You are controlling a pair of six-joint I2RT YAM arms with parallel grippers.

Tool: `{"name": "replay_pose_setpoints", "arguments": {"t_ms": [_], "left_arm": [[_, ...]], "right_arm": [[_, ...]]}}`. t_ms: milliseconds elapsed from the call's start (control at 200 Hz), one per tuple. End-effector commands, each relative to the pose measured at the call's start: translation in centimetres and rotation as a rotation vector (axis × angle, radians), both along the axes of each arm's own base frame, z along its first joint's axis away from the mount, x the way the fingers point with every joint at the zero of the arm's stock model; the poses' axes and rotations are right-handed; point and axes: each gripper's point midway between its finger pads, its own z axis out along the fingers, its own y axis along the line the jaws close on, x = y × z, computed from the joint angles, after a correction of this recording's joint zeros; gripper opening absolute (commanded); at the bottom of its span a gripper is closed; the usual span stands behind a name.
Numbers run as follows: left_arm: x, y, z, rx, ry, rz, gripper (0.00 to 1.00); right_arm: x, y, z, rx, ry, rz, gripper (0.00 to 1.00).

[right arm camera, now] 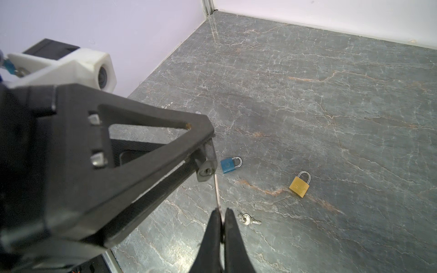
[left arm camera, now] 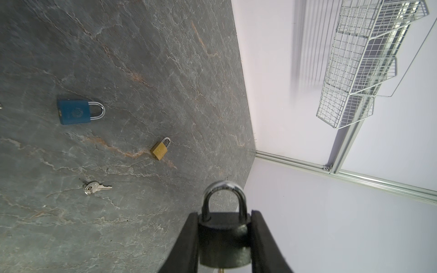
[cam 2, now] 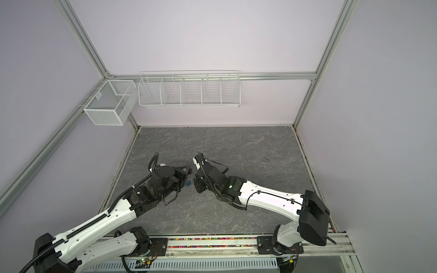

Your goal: Unlock with the key

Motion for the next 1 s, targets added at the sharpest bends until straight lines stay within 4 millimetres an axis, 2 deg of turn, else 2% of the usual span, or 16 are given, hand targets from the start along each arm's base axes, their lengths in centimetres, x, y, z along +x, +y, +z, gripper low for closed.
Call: {"name": "replay_pose_setpoints", "arguments": {"t_ms": [0, 265, 390, 565, 994], "left_arm": [[0.2, 0.4, 0.6, -0.031, -0.013, 0.03, 0.0], [0.3, 0.4, 0.6, -0.025, -0.011, 0.037, 0.0], [0.2, 0.3, 0.7, -0.023, -0.012, 0.031, 0.0], [0.1, 0.4, 0.6, -0.023, -0.008, 0.032, 0.0], [0.3, 0.0, 0.5, -0.036, -0.004, 0.028, 0.0]], "right_arm": [[0.2, 0.7, 1.5, 0.031, -0.04, 0.008, 0.07], [-0.3, 0.5, 2.2, 0.032, -0.06, 0.008, 0.07], [0.1, 0.2, 2.0, 0.006, -0.072, -0.013, 0.07], [0.6, -0.3, 2.7, 0.007, -0.101, -0.044, 0.07], [0.0, 1.0, 2.3, 0.027, -0.076, -0.004, 0.07]]}}
